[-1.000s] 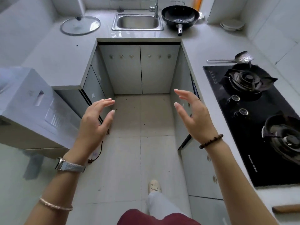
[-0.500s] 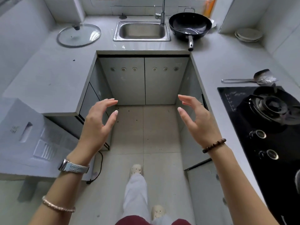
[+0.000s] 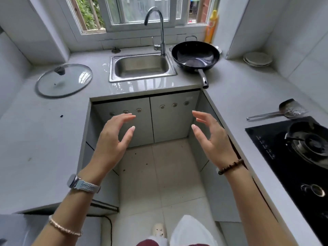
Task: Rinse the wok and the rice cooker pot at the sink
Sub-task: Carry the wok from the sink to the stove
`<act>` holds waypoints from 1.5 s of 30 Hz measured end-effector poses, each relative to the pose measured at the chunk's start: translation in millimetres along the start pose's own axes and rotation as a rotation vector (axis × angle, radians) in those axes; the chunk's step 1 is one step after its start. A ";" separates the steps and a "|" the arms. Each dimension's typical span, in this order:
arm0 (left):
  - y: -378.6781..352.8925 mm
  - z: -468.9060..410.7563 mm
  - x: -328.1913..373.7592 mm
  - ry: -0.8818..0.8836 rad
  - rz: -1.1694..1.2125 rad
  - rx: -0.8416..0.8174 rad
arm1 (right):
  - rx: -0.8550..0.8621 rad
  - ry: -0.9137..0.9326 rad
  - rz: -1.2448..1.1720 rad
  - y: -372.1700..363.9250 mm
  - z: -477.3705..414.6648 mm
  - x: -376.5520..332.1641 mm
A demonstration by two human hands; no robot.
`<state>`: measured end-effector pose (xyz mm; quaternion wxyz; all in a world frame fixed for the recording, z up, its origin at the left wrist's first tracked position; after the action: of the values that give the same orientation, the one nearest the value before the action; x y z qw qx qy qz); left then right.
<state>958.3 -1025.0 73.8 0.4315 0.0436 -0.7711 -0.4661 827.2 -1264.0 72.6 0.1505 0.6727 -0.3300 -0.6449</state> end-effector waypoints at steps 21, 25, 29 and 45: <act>-78.7 -308.9 -10.8 -0.084 0.083 -0.113 | 0.122 -0.080 -0.047 113.2 -224.2 133.7; -101.7 -358.9 -12.3 -0.063 0.195 -0.162 | 0.136 -0.135 -0.079 128.6 -255.0 154.7; -130.6 -408.5 -19.8 -0.021 0.320 -0.247 | 0.144 -0.216 -0.122 135.0 -282.4 181.8; -315.8 -564.6 -104.1 0.800 1.187 -0.797 | -0.027 -0.967 -0.326 79.2 -396.6 326.7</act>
<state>1316.2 -1538.1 -121.2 0.8321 -0.3654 -0.2298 -0.3483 1174.7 -1619.3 -79.9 -0.1134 0.3380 -0.2444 -0.9018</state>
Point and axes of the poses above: each hand's wrist, its own z-axis away from the middle knuckle, its own y-axis out of the back of the hand, x = y × z, the point moved 5 cm from there along -z, towards the middle knuckle, and after that the axes turned 14 degrees about -x, right-handed, at the moved point
